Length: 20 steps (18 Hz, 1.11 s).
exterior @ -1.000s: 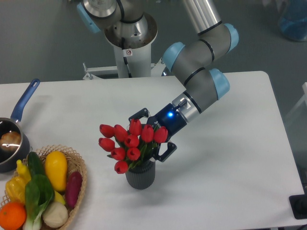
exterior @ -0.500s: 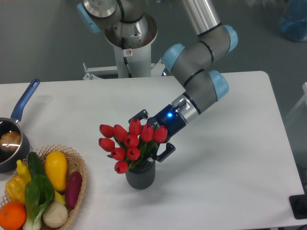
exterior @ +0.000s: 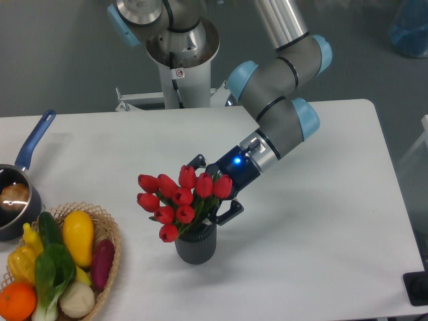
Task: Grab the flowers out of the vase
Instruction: 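Lower the gripper around the tulip stems and close it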
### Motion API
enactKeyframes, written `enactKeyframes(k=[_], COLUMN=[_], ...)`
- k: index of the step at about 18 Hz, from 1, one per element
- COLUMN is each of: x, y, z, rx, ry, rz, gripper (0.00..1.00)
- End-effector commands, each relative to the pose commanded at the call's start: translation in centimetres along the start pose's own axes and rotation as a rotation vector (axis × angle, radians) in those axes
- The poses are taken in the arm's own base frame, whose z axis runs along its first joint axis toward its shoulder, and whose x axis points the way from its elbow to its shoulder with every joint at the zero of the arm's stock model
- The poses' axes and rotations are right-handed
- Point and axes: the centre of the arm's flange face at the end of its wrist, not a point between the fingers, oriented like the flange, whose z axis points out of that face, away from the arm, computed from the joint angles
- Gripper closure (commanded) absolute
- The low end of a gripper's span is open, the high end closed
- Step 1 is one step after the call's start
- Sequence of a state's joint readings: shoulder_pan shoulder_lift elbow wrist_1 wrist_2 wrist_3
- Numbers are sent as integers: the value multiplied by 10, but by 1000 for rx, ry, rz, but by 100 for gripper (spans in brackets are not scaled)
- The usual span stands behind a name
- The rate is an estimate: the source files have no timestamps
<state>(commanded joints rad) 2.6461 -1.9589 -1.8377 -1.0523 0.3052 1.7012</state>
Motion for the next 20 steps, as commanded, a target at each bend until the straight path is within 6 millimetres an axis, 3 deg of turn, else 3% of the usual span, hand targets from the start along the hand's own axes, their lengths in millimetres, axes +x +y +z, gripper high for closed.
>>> enactKeyframes(k=[5, 20], x=[-1, -2], y=[0, -3], z=[-2, -7], rx=[0, 43], ry=[-3, -17], rz=[1, -16], gripper=[41, 46])
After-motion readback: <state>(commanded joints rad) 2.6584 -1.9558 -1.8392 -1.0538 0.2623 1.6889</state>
